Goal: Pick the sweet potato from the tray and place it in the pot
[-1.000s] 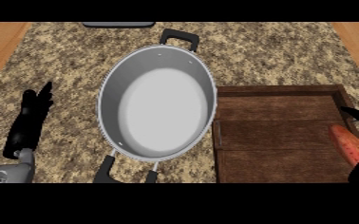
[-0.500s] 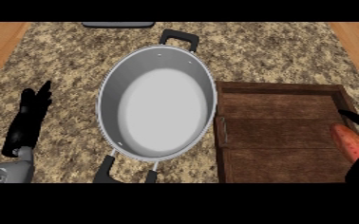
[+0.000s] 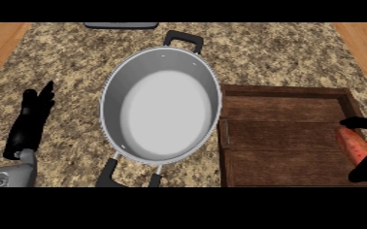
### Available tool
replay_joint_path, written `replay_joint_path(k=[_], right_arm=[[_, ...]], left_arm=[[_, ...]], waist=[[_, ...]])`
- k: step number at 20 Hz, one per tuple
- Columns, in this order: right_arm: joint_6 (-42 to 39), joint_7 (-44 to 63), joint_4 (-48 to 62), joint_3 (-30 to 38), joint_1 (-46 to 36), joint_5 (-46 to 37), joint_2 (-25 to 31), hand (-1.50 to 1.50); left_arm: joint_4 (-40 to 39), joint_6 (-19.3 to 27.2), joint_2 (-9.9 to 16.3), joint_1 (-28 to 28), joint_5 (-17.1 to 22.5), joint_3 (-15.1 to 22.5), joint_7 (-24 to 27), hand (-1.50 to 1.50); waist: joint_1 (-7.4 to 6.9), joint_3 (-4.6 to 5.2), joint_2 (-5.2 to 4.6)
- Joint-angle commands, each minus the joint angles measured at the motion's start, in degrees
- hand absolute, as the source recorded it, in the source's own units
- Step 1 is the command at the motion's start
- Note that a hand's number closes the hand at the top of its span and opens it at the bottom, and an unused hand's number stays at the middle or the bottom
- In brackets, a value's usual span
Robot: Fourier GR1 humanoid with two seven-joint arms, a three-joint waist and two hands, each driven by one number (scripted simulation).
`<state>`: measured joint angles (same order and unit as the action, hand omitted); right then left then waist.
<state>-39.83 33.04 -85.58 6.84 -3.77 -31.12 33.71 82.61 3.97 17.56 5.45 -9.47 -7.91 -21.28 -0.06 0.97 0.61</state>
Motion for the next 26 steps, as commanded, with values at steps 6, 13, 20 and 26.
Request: replay_joint_path(k=[6,13,20,26], right_arm=[[9.42,-9.12,4.48,-3.97,-0.92,-8.89,-1.43,1.5],[12.12,-12.91,0.4,-3.17,1.4,-13.02,0.19,1.5],[21.43,-11.71,-20.04,-10.73,11.36,-19.04,-7.45,1.5],[27.39,-8.73,-38.71,-12.04,20.63,-26.44,-7.14,1.5]], left_arm=[[-1.13,-1.01,-0.11,-0.64,-0.87,-0.15,1.58,0.0],[3.42,-2.86,0.67,-3.61,0.74,-2.18,0.37,0.0],[0.54,-1.04,-1.67,-1.58,-0.66,-1.18,0.37,0.0],[2.5,-1.49,0.06,-1.36,-0.84,-2.23,-1.53,0.0]], waist=[[-0.26,-0.99,-0.7],[-0.16,-0.98,-0.55],[1.01,-0.93,-0.31],[1.33,-0.95,-0.13]])
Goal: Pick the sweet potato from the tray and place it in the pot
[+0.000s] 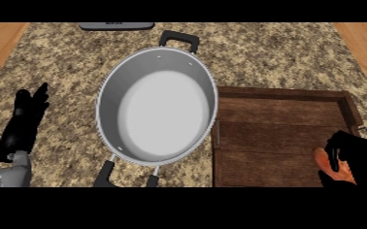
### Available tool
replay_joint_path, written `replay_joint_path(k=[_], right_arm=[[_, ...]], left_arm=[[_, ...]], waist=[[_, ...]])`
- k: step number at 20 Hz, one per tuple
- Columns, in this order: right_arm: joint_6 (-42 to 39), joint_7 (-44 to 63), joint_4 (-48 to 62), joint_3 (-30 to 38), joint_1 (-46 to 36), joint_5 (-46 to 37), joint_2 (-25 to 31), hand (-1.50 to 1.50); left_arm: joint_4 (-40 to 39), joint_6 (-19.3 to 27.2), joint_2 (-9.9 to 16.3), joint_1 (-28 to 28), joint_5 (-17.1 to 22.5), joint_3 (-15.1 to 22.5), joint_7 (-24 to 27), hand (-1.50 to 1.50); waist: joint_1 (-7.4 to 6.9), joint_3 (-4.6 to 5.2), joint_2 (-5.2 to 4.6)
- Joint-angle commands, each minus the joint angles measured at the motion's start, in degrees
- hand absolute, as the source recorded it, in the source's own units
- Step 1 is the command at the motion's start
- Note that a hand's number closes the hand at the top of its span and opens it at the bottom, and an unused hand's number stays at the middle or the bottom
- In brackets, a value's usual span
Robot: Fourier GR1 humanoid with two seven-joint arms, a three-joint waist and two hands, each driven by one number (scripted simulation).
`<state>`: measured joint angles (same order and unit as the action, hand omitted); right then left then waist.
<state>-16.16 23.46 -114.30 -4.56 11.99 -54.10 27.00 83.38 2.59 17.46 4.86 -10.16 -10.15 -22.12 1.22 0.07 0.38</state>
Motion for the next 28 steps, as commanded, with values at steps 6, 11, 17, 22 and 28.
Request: replay_joint_path(k=[6,11,17,22,28], right_arm=[[5.46,3.53,-26.61,-1.81,0.69,-3.46,-4.33,1.5],[8.55,4.3,-34.03,-5.53,-5.24,-2.08,-9.02,1.5],[-0.04,13.76,-34.38,-10.06,-21.03,-2.67,-10.08,1.5],[-12.96,26.38,-29.48,-14.87,-37.75,0.09,-15.45,1.5],[-16.74,41.46,-16.35,-21.24,-55.03,-1.24,-26.65,1.5]], left_arm=[[0.72,0.02,-0.44,-0.82,-0.42,0.25,0.92,0.0],[0.42,1.47,-2.26,-2.14,-1.48,1.21,1.26,0.0],[0.36,-0.91,0.17,-0.88,-0.37,0.01,1.04,0.0],[-1.44,-0.17,-0.37,1.98,-0.68,-0.06,0.39,0.0],[2.15,-2.83,0.33,-2.19,0.58,-0.02,0.59,0.0]], waist=[[-0.35,-0.01,0.06],[-0.39,0.07,0.27],[-1.13,0.16,0.09],[-1.19,0.18,0.03],[-1.96,0.08,0.09]])
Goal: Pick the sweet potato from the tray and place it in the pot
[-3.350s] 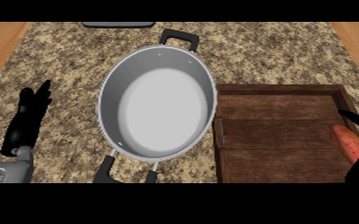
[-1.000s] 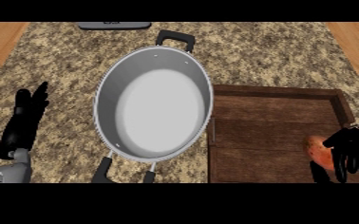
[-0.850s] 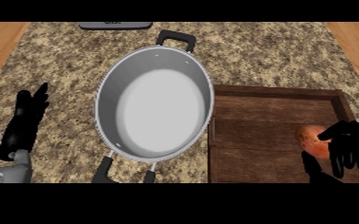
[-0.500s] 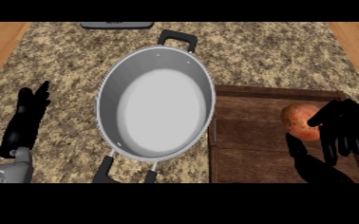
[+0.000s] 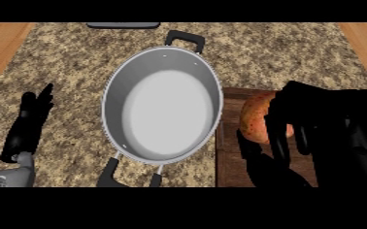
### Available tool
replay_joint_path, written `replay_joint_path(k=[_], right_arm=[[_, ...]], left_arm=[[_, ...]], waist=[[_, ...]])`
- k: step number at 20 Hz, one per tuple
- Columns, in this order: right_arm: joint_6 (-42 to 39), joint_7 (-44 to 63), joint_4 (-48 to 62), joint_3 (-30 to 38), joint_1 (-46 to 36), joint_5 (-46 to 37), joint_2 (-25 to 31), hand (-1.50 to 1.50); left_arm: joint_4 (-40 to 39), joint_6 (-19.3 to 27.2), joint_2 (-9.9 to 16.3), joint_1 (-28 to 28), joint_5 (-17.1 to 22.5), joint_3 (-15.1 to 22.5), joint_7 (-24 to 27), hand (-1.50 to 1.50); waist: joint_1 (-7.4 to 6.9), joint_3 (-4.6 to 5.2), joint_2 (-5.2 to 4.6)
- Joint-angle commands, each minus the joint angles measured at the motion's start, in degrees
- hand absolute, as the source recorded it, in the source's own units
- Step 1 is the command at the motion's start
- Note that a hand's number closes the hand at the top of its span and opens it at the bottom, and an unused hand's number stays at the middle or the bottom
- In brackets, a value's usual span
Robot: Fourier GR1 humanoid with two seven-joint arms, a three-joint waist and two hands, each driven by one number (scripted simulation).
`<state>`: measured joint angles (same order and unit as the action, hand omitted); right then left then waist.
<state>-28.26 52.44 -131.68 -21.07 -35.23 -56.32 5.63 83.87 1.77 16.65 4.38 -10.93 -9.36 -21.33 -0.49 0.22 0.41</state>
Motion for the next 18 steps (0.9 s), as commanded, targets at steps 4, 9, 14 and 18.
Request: replay_joint_path(k=[4,9,14,18], right_arm=[[1.24,11.28,16.54,0.61,-16.54,4.85,-5.48,1.5],[6.36,13.71,26.28,-3.04,-19.15,9.9,-5.57,1.5],[14.77,14.59,33.22,-6.83,-16.58,14.36,-5.6,1.5],[20.79,11.08,40.16,-5.2,-14.9,19.01,-5.61,-1.5]], left_arm=[[3.1,-0.91,0.1,-0.33,0.1,0.42,-2.38,0.0],[-2.38,0.6,-0.42,2.28,-0.55,-0.64,0.52,0.0],[-0.36,-1.15,0.65,1.96,0.01,-0.72,-0.33,0.0],[-2.36,0.53,-1.39,2.67,-1.53,0.64,0.34,0.0]], waist=[[-0.93,-0.11,-0.24],[-0.64,-0.1,-0.43],[-0.97,-0.15,-0.43],[-0.78,-0.16,-0.65]])
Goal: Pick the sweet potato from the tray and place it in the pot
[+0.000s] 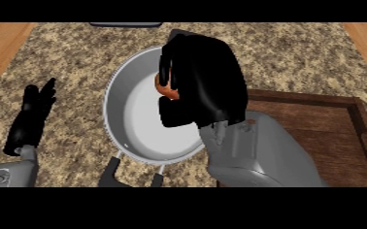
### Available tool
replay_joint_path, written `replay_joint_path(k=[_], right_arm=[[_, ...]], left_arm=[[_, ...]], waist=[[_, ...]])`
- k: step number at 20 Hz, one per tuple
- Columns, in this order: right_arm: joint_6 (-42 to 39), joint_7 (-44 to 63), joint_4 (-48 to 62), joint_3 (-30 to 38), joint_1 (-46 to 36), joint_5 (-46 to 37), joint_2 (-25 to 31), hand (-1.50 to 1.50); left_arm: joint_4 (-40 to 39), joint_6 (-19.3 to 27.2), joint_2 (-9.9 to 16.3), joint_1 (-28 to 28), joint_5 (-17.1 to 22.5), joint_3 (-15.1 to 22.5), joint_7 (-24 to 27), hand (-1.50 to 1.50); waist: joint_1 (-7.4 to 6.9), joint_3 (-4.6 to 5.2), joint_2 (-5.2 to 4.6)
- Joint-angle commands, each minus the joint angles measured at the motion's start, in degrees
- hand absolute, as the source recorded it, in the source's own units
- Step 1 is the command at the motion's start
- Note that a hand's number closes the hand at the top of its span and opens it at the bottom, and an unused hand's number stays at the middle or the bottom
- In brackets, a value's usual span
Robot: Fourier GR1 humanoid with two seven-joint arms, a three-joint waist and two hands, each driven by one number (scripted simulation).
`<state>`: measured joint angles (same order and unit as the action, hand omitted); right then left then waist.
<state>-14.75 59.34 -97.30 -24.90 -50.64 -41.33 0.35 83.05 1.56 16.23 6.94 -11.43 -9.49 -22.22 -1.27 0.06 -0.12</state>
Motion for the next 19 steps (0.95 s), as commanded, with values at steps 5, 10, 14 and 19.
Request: replay_joint_path(k=[5,10,14,19], right_arm=[[22.29,-1.67,8.57,-5.28,3.13,7.03,-0.34,-1.5],[37.84,-6.87,11.52,-1.79,1.68,7.32,-0.34,-1.5],[44.16,-6.89,7.11,1.49,3.82,5.82,-0.35,-1.5],[41.73,-7.77,-3.07,7.63,11.16,3.76,2.29,-1.5]], left_arm=[[1.1,1.05,-1.88,-0.18,-1.34,1.56,-0.75,0.0],[0.21,1.11,-1.77,1.36,-1.81,1.77,-0.78,0.0],[1.04,-2.17,1.55,-0.45,1.53,-1.74,-1.12,0.0],[3.12,-1.1,0.96,-2.76,0.78,-1.82,-0.99,0.0]], waist=[[-0.06,-0.06,-0.06],[-0.37,-0.09,-0.31],[0.43,-0.08,0.13],[1.47,-0.1,0.37]])
